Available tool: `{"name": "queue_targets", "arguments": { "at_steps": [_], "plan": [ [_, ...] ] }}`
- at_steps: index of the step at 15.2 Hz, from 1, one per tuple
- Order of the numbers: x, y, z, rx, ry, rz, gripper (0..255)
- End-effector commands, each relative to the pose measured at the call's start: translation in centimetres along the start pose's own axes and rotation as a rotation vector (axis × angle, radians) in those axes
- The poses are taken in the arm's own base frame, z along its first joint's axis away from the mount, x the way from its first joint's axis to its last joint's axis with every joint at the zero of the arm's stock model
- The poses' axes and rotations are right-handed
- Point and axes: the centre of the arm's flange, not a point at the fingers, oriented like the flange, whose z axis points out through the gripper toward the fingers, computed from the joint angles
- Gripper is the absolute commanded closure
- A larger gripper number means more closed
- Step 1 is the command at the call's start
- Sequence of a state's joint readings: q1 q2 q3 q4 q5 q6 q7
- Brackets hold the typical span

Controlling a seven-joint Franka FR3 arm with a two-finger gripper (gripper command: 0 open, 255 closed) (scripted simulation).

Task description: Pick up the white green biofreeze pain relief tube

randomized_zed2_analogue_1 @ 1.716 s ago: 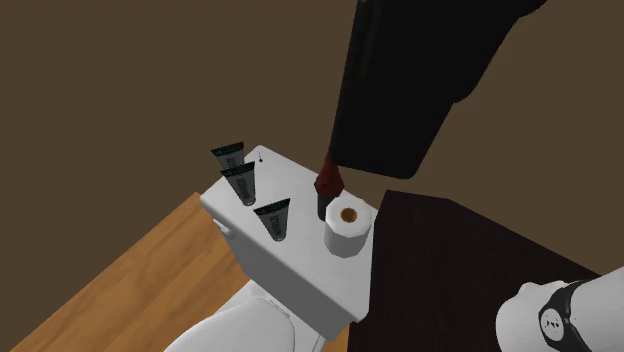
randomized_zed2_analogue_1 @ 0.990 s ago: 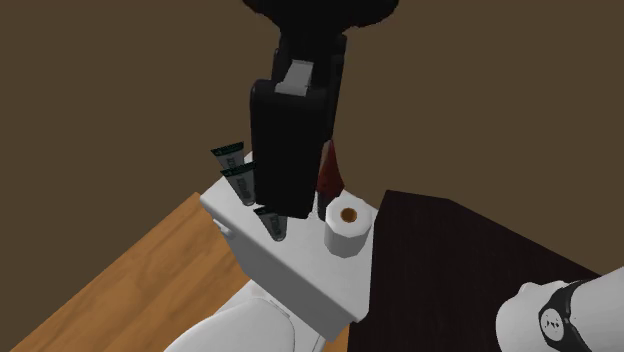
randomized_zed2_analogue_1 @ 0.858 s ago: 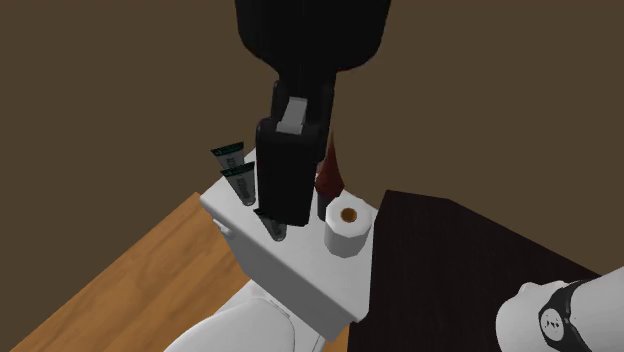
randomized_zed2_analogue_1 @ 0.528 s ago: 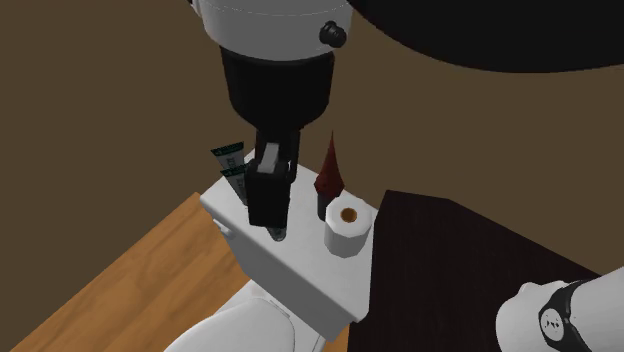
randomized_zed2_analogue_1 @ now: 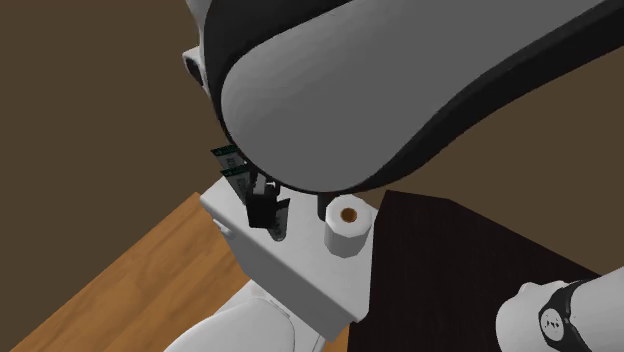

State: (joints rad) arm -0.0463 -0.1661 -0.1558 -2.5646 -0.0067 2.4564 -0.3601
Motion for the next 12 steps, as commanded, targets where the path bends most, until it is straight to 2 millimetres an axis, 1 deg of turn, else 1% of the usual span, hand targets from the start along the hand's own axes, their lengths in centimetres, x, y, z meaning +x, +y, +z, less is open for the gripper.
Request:
{"name": "queue_targets", "arguments": {
  "at_steps": [1,12],
  "plan": [
    [1.1,0.8,2.6,-0.01,-0.001,-0.018,0],
    [5.2,6.3,15.1,-0.058,-0.013,-0.109,0]
  ]
}}
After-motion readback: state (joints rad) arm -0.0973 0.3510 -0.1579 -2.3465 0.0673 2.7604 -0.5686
